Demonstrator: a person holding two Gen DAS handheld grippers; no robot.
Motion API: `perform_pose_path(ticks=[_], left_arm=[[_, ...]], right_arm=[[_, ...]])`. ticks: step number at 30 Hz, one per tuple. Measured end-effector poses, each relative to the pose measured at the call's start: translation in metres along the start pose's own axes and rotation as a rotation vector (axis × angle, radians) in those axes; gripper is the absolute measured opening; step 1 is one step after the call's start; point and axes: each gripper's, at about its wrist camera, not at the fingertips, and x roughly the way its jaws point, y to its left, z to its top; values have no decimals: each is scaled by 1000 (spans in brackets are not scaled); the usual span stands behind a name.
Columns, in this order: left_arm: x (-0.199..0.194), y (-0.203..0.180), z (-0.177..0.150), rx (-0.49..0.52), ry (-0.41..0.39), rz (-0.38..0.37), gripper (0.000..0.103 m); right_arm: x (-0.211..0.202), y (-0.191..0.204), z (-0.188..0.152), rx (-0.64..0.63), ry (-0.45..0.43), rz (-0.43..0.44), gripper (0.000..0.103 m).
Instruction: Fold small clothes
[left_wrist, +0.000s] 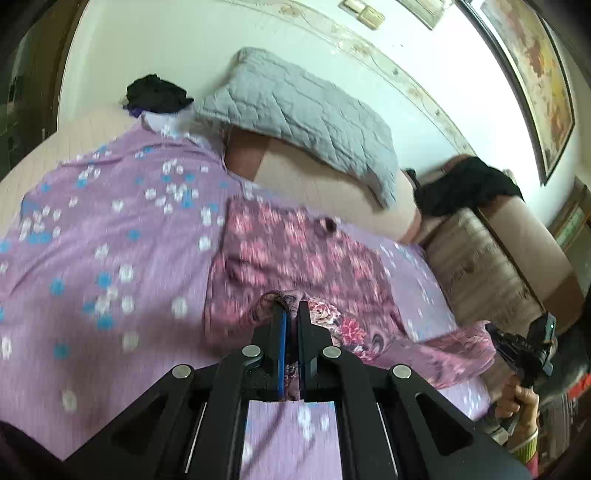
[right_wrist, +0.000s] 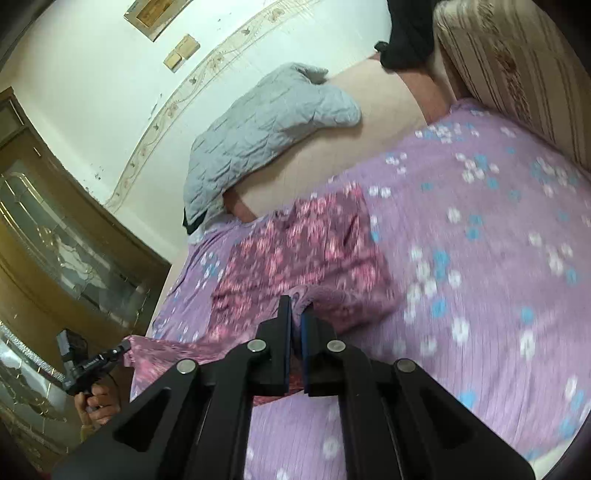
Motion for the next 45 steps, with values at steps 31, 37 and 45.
perform_pose_path(ticks=[31, 37, 45], left_arm=[[263, 81, 83, -61, 173, 105, 24], [252, 23, 42, 90, 259, -38, 38], [319, -20, 23, 243, 403, 3, 39]], right_arm=[[254, -93, 108, 9, 116, -278, 52], [225, -45, 88, -173, 104, -156, 54], [309, 11, 27, -434, 404, -57, 54]])
